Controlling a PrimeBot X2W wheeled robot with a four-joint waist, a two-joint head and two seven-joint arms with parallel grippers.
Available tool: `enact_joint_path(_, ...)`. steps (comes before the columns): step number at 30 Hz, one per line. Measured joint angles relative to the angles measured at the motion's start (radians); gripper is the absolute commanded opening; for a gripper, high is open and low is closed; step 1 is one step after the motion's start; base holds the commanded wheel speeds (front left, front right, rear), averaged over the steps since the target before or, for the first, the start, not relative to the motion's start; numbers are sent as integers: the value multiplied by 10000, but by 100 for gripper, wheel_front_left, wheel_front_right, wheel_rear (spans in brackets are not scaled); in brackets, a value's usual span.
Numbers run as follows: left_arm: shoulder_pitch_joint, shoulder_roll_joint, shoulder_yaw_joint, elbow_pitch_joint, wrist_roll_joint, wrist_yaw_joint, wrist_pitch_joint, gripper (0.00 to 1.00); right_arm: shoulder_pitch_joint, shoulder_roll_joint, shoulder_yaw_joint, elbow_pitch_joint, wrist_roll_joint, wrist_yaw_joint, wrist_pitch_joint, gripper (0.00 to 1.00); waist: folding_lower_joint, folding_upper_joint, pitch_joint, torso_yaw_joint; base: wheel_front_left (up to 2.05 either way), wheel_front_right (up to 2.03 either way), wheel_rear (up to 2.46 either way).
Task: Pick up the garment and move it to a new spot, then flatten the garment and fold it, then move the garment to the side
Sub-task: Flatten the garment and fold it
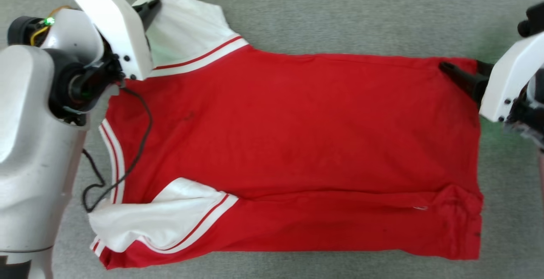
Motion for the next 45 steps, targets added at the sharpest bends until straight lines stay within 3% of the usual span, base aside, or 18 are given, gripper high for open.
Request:
enact_joint_path(2,-22,-104,-69,19,12,-79,-107,0,-241,-12,-44,276,-56,2,560,100,0,0,41,176,0,0,0)
enact_joint_path(3,-24,-119,-92,48,12,-117,-151,0,-343,-36,-65,376,-90,2,834,80,0,0,48,247,0,0,0)
enact_joint_path(4,-24,-128,-100,82,10,-140,-196,0,-416,-36,-94,443,-150,0,1034,18,0,0,41,303,0,0,0)
enact_joint_path(5,-22,-128,-104,117,10,-153,-238,0,-457,2,-140,479,-165,-6,1143,0,0,0,16,336,0,0,0)
enact_joint_path(10,79,-171,0,341,-29,-215,-616,0,-465,203,-163,550,-422,-6,1267,0,0,0,-244,427,0,0,0)
enact_joint_path(16,1014,-190,506,295,-399,-138,-1463,0,-5,424,-349,-35,-497,-6,487,0,1,0,-893,445,0,0,0)
enact_joint_path(28,5606,-13,1461,-1110,-1095,633,-2754,0,3082,819,-779,-1296,-240,-4,-627,0,-1,0,-2766,270,0,0,0)
enact_joint_path(36,8217,-550,1574,-1166,-1645,1018,-3195,0,4786,1312,-874,-1170,-23,-6,-1367,0,-1,0,-3405,158,0,0,0)
enact_joint_path(37,8411,-711,1574,-1080,-1751,1034,-3277,0,4954,1352,-853,-1074,33,-6,-1446,32,-1,0,-3442,145,0,0,0)
enact_joint_path(38,8568,-811,1513,-999,-1770,1083,-3317,43,5127,1392,-800,-974,40,-4,-1540,100,-1,0,-3467,128,0,0,0)
enact_joint_path(39,8688,-836,1409,-917,-1685,1114,-3356,98,5296,1421,-740,-857,65,-6,-1597,100,-1,0,-3484,115,0,0,0)
enact_joint_path(45,8782,-1126,1235,-759,-1026,1145,-4460,100,5798,1448,-545,-660,130,2,-2869,100,-1,0,-3535,76,0,0,0)
